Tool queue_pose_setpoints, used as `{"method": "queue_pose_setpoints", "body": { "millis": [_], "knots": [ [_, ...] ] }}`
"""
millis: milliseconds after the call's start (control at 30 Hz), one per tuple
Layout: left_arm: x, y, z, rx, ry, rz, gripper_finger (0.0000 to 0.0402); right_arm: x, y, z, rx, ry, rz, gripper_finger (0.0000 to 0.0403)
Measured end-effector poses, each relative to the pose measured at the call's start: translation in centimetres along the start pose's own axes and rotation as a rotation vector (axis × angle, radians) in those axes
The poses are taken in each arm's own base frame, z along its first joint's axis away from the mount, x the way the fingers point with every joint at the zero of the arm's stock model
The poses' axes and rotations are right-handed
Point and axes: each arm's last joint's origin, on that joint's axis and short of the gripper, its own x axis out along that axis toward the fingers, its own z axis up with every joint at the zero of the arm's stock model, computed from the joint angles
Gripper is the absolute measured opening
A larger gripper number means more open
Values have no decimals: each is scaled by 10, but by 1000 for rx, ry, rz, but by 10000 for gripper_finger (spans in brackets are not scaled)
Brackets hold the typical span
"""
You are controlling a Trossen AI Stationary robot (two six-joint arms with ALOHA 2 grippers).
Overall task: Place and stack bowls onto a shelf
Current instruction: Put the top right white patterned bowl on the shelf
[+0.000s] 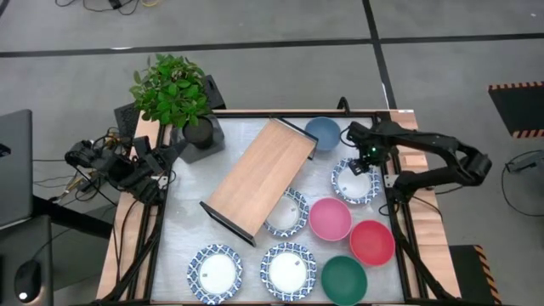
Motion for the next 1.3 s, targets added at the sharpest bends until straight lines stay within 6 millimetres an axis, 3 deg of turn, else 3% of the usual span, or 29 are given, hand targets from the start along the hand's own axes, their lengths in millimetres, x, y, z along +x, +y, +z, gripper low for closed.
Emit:
{"method": "queue_pose_setpoints", "body": {
  "millis": [233,567,700,933,1300],
  "knots": [
    [0,0,0,0,0,0,190,13,4,6,2,91,-53,233],
    [0,1,-1,16,8,7,190,20,6,10,-5,141,-77,54],
    [0,1,-1,18,9,7,190,15,5,10,-7,130,-73,22],
    [0,1,-2,19,9,7,190,-25,2,11,30,55,-43,30],
    [0,1,-2,-5,10,8,190,-122,-13,-2,104,-148,52,29]
  ]
}}
